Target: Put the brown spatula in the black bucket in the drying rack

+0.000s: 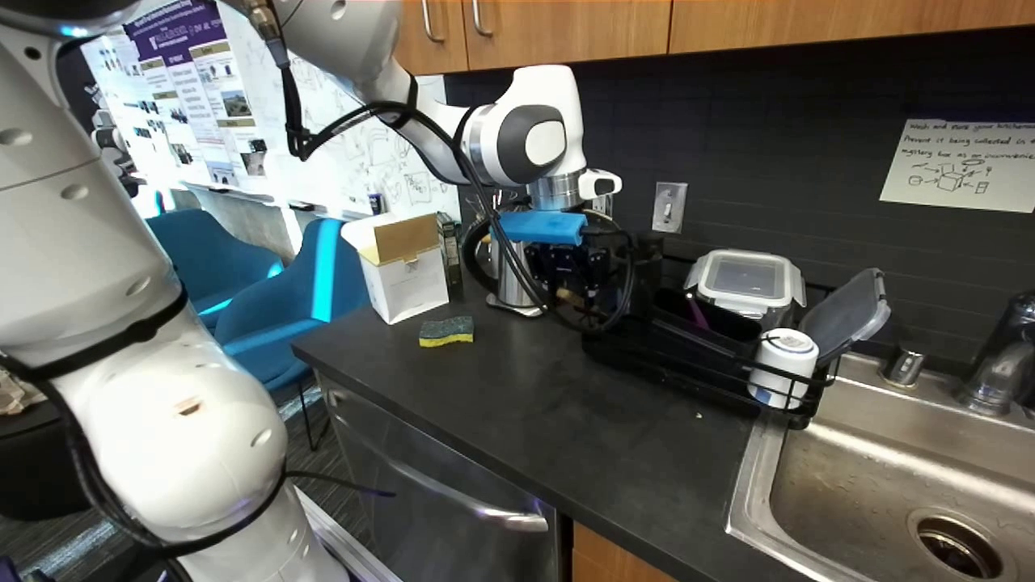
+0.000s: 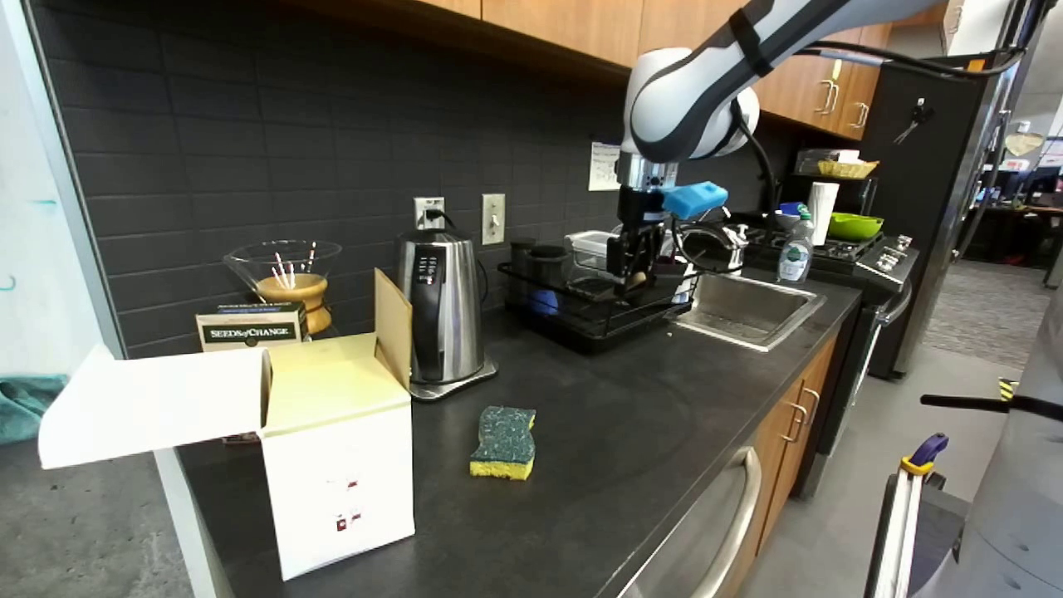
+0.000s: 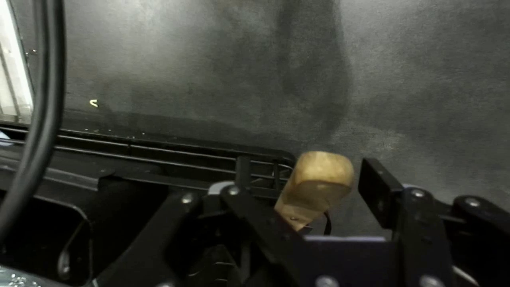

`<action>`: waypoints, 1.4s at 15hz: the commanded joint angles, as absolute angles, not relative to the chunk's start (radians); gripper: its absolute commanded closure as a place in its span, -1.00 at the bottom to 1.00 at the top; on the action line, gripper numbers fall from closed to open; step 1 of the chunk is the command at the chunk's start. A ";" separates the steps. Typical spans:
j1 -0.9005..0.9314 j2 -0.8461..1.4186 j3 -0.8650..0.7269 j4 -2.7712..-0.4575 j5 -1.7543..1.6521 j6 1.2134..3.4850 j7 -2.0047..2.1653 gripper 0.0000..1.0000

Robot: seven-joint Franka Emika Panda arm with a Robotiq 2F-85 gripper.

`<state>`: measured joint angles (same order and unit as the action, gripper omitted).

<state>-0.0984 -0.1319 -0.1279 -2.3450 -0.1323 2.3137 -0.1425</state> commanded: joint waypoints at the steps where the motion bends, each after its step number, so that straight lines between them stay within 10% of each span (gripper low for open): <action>1: -0.105 -0.133 -0.119 -2.347 -0.147 2.325 -0.111 0.30; 5: -0.105 -0.134 -0.119 -2.346 -0.150 2.325 -0.102 0.88; 21: -0.108 -0.182 -0.109 -2.330 -0.216 2.295 -0.077 0.85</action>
<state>-0.0986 -0.1471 -0.1226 -2.3370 -0.1827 2.3126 -0.1030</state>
